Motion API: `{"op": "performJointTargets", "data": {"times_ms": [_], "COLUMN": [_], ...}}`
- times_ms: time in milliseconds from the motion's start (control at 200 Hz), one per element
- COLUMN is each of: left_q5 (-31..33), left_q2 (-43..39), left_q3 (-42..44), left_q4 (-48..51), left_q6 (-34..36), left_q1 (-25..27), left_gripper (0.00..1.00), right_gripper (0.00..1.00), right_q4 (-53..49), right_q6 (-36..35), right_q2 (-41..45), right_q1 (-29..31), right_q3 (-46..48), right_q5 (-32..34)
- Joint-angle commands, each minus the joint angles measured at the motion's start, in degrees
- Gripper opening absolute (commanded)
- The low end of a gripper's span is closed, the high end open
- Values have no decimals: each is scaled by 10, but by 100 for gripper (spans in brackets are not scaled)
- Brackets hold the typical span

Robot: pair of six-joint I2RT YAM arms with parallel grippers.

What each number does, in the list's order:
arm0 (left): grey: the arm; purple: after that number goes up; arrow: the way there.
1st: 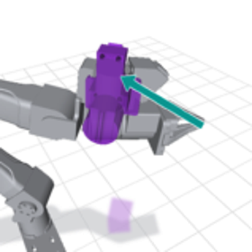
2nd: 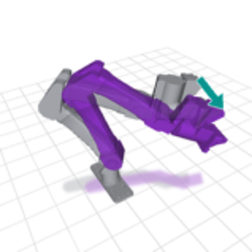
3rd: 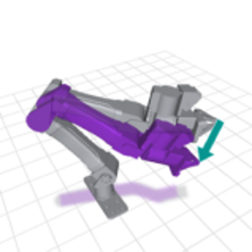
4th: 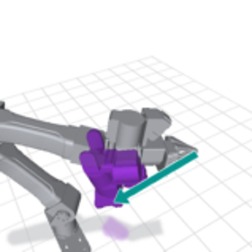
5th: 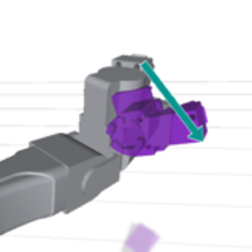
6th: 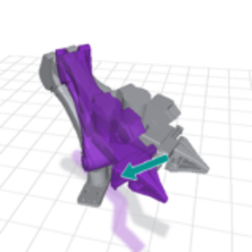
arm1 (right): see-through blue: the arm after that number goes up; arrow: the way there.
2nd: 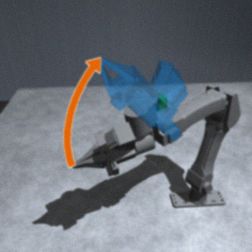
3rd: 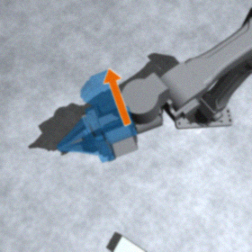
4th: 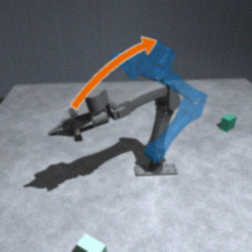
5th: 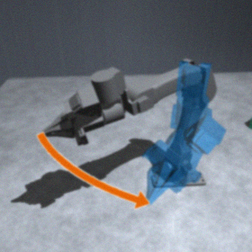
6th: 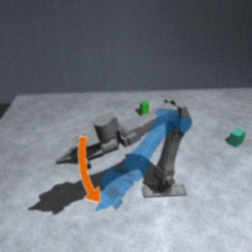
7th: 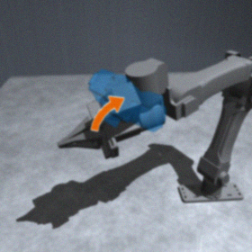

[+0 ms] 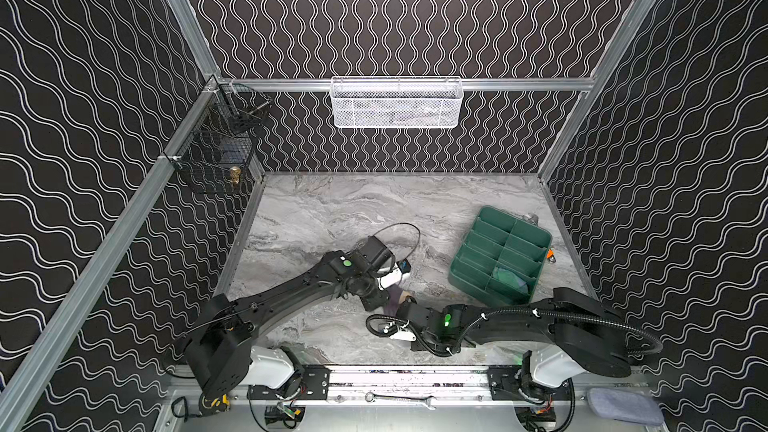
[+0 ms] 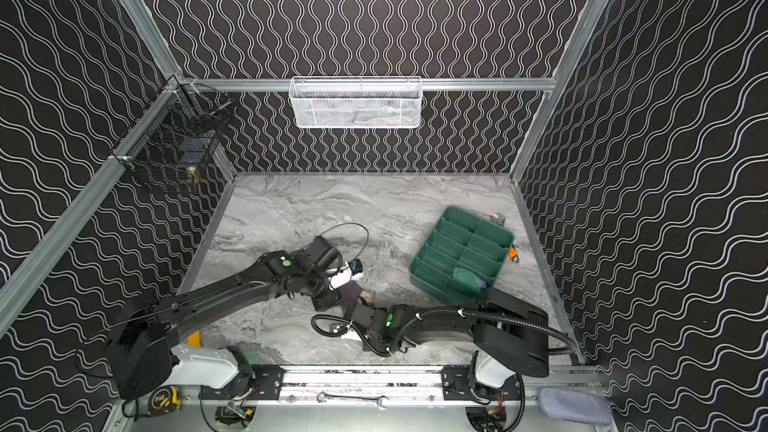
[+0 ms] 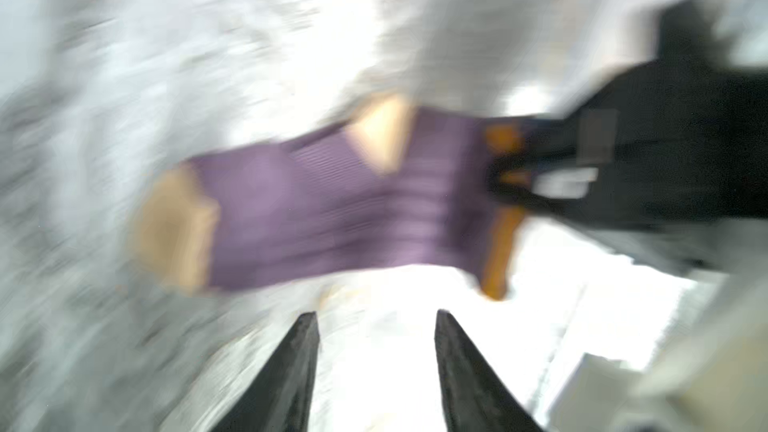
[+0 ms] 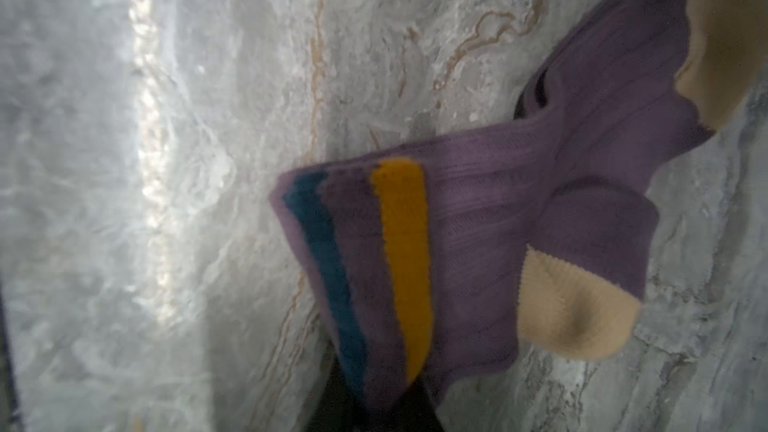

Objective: Roll the socks

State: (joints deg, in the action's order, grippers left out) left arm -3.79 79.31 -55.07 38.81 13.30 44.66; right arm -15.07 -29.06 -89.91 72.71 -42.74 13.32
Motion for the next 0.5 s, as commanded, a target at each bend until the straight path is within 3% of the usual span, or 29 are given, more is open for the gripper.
{"op": "performJointTargets", "data": {"times_ms": [0, 170, 340, 490], "left_q5": [80, 76, 68, 4], "left_q2": [39, 196, 274, 320], "left_q3": [-12, -95, -130, -176], "left_q4": [-29, -6, -29, -52], "left_q6": [-46, -36, -36, -28], "left_q1": [-23, -37, -40, -36], "left_gripper": [45, 35, 34, 30], "right_gripper": [0, 0, 0, 0], "right_q4": [-100, -94, -100, -109], "right_q6": [31, 46, 66, 68], "right_q2": [-5, -18, -20, -26], "right_q1": [3, 3, 6, 7], "right_q3": [-5, -23, -36, -53], "right_q5": [-43, -19, -19, -43]}}
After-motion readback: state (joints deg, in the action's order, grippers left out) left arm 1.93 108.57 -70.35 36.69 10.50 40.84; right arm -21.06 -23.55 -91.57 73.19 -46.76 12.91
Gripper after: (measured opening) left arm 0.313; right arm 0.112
